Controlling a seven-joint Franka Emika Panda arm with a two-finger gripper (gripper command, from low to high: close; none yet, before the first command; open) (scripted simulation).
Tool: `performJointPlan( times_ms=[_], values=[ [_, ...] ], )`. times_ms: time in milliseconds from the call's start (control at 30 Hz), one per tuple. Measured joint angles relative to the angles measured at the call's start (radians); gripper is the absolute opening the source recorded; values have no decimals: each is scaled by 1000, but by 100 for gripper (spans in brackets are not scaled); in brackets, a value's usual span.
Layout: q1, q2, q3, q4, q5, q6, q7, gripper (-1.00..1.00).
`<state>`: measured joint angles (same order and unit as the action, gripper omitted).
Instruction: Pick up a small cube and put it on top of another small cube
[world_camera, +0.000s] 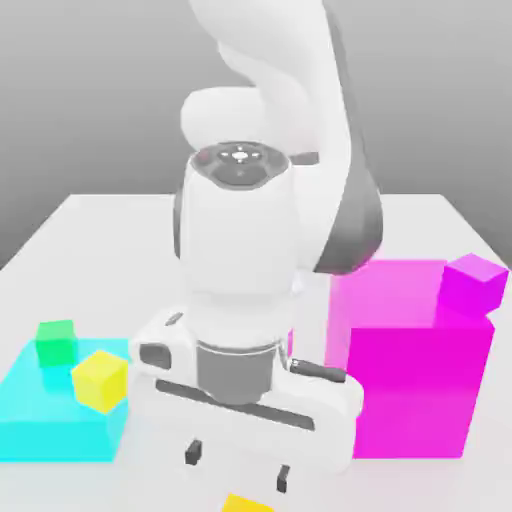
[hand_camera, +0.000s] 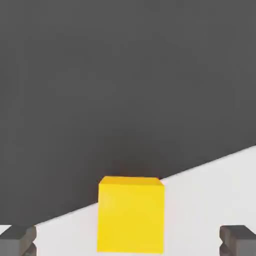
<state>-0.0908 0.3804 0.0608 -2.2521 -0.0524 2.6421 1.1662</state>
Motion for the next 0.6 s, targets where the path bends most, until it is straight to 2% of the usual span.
performJointPlan(
  times_ms=[100,133,367,500,600],
  values=[
    [7,109,-9,20,-7,79,9,0],
    [9,137,-12,26,-10,101,12,-100],
    [9,140,-12,26,-11,104,13,-100],
    [0,18,-1,1,4,8,2,-100],
    [-38,-87,-59,-58,18,-40,61,-100]
  ],
)
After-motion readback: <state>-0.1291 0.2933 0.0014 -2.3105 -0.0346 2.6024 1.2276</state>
